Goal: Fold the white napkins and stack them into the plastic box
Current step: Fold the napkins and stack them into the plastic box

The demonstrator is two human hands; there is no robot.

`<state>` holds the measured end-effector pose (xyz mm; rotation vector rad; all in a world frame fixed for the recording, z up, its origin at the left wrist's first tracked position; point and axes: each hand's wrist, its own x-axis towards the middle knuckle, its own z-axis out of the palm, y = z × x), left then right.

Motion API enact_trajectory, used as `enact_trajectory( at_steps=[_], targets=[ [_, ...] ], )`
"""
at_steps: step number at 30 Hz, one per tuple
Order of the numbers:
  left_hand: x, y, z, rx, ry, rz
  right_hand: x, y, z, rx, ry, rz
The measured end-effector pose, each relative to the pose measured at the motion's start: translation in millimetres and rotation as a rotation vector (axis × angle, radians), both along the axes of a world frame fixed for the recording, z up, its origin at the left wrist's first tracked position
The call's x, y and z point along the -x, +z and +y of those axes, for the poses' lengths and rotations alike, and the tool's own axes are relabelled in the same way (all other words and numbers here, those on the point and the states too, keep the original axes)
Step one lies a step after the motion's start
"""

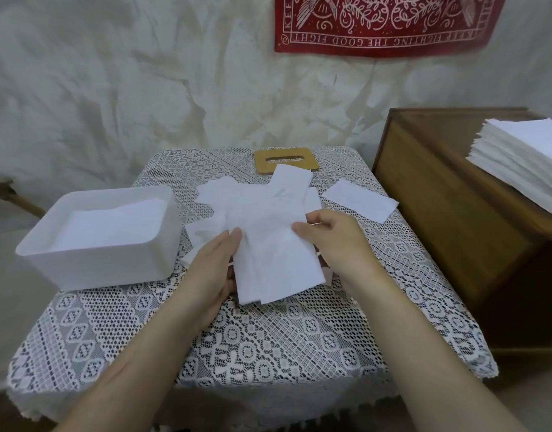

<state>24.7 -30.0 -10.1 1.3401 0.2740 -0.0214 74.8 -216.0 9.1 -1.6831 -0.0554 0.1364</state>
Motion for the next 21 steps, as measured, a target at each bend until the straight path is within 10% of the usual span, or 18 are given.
enact_trajectory(
  at_steps=[21],
  targets=[
    [5, -2, 8, -0.040, -0.030, -0.073, 4, -4, 28, 0.003, 0.037, 0.072]
  ],
)
